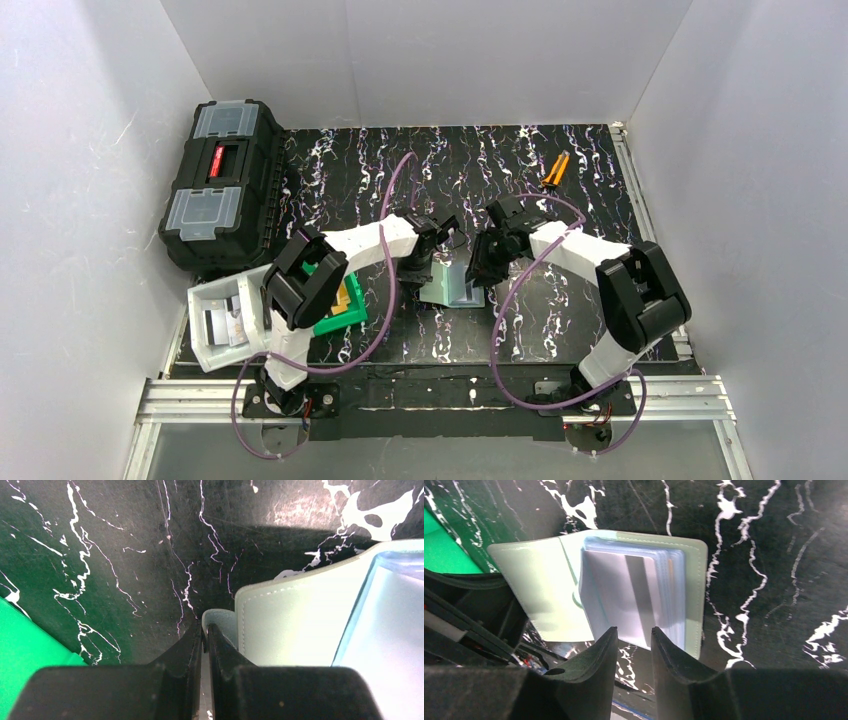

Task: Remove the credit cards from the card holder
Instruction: Open the card holder at the center of the board.

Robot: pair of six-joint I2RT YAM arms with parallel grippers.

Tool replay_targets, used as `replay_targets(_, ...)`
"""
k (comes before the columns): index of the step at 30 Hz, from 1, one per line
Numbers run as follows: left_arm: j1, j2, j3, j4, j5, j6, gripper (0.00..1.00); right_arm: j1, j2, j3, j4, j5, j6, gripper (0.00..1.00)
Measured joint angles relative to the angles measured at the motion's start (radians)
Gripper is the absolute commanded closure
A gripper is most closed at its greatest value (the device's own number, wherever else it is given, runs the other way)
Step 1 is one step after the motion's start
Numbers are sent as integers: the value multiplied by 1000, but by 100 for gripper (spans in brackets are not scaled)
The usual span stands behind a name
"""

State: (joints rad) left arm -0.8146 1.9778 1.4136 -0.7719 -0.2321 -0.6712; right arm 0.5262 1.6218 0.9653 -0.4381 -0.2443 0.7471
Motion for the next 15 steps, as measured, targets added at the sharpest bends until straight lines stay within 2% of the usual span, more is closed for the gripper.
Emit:
replay_targets(2, 0, -7, -8, 4, 5, 3, 100, 6, 13, 12, 3, -20, 10, 62)
replay_targets(10, -2, -48, -16, -24, 12, 22, 80, 54, 56, 76, 51, -76, 39, 62)
replay_targets(15, -3, -109, -8, -59, 6, 25, 74, 78, 123, 87, 74, -100, 56, 62)
